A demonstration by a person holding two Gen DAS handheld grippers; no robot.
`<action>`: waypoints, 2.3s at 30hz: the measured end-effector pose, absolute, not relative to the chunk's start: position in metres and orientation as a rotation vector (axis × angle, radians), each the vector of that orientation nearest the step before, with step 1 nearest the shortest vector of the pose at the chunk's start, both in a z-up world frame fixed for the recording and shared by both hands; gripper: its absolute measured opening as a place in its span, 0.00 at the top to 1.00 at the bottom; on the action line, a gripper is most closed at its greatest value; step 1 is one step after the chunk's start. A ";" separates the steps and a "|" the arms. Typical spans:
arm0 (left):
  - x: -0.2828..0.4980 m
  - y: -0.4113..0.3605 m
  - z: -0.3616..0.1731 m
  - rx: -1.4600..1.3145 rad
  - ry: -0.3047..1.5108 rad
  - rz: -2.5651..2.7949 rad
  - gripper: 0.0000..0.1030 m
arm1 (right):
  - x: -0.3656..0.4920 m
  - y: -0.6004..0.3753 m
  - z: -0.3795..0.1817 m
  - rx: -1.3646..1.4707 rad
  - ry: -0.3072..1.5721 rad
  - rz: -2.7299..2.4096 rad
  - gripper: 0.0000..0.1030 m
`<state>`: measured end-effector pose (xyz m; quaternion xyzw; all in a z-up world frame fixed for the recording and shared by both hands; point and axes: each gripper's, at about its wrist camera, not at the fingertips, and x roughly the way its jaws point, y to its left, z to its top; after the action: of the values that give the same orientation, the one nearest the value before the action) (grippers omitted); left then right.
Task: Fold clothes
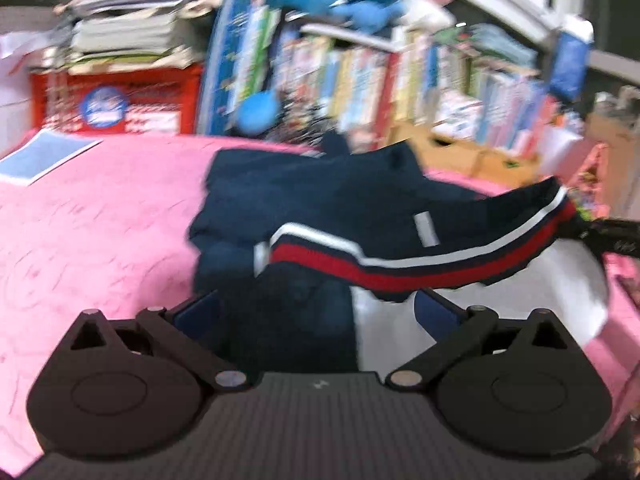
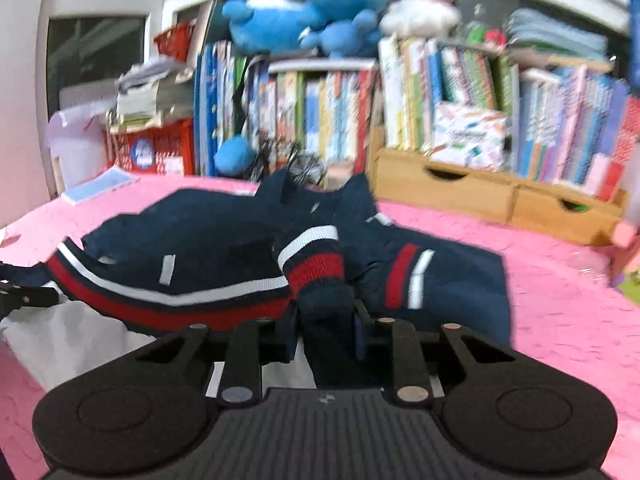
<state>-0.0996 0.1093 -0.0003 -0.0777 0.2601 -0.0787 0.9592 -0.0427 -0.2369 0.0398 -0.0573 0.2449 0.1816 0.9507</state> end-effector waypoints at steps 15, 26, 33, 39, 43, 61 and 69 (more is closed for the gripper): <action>-0.069 0.110 0.009 -0.074 0.555 -0.229 0.00 | -0.058 -0.259 -0.011 -0.149 0.635 0.242 0.41; -0.050 0.092 -0.017 -0.042 0.669 -0.329 0.00 | -0.060 -0.255 0.002 -0.295 0.493 0.314 0.01; -0.048 0.106 -0.019 -0.069 0.663 -0.245 0.01 | -0.057 -0.244 0.007 -0.394 0.441 0.337 0.00; -0.054 0.124 -0.010 -0.131 0.601 -0.223 0.01 | -0.067 -0.234 0.016 -0.562 0.388 0.449 0.00; -0.058 0.129 -0.003 -0.184 0.565 -0.274 0.01 | -0.048 -0.225 0.010 -0.580 0.410 0.354 0.15; -0.086 0.097 0.001 -0.018 0.557 -0.361 0.00 | -0.041 -0.144 0.005 -0.757 0.464 0.755 0.20; -0.090 0.087 -0.007 0.019 0.557 -0.341 0.00 | -0.031 -0.136 0.007 -0.574 0.549 0.699 0.83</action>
<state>-0.0903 0.0873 -0.0072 0.0093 0.2735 -0.1676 0.9471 -0.0314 -0.1361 0.0069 -0.2739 0.2618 0.3333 0.8634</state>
